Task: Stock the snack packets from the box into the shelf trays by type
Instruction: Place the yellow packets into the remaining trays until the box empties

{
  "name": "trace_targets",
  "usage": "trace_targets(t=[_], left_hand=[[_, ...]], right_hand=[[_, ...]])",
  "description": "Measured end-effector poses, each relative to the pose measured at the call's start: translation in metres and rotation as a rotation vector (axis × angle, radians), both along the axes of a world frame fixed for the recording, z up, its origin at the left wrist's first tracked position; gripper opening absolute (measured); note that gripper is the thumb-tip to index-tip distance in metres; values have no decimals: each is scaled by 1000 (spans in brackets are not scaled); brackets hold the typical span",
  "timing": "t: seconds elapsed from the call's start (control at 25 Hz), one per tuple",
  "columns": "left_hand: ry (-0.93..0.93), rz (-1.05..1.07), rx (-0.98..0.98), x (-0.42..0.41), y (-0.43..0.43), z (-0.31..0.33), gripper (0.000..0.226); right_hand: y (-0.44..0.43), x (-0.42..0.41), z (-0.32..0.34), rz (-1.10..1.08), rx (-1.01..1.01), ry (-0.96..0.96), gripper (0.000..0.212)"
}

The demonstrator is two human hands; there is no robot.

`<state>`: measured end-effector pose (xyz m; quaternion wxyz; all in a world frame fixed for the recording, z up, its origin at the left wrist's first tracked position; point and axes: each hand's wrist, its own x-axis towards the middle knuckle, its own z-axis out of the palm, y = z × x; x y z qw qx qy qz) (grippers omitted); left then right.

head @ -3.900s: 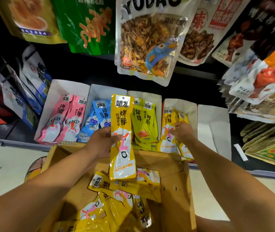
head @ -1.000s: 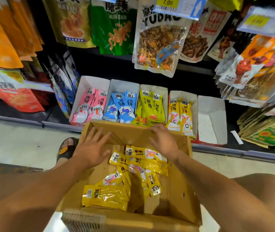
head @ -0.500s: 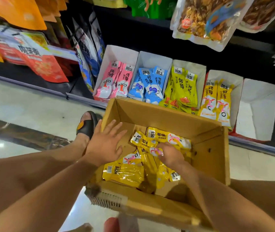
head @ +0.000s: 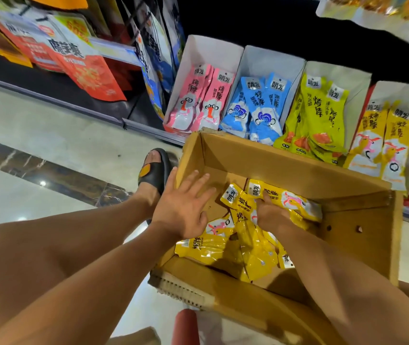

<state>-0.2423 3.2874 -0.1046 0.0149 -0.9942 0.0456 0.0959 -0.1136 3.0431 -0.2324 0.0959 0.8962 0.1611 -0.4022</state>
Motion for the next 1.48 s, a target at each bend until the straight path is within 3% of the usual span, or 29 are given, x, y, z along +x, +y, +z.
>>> trace_targets(t=[0.16, 0.32, 0.44, 0.64, 0.92, 1.12, 1.24, 1.36, 1.48], left_hand=[[28, 12, -6, 1, -1, 4, 65], [34, 41, -55, 1, -1, 10, 56], [-17, 60, -125, -1, 0, 10, 54], [-8, 123, -224, -1, -1, 13, 70], [-53, 225, -370, 1, -1, 21, 68], [-99, 243, -329, 3, 4, 8, 53], [-116, 236, -300, 4, 5, 6, 50], [-123, 232, -277, 4, 4, 5, 47], [-112, 239, -274, 4, 3, 4, 45]], right_hand=[[-8, 1, 7, 5, 109, -180, 66], [-21, 7, 50, -238, 422, -406, 14], [-23, 11, 85, -433, 735, -430, 6], [-1, 13, 130, -754, 1168, -218, 30], [49, -7, 163, -967, 1426, 395, 25], [49, 2, 150, -1075, 1424, 623, 30], [35, 13, 116, -1025, 1170, 475, 28], [4, 17, 61, -593, 708, 116, 27], [-22, 12, 26, -230, 422, 25, 54]])
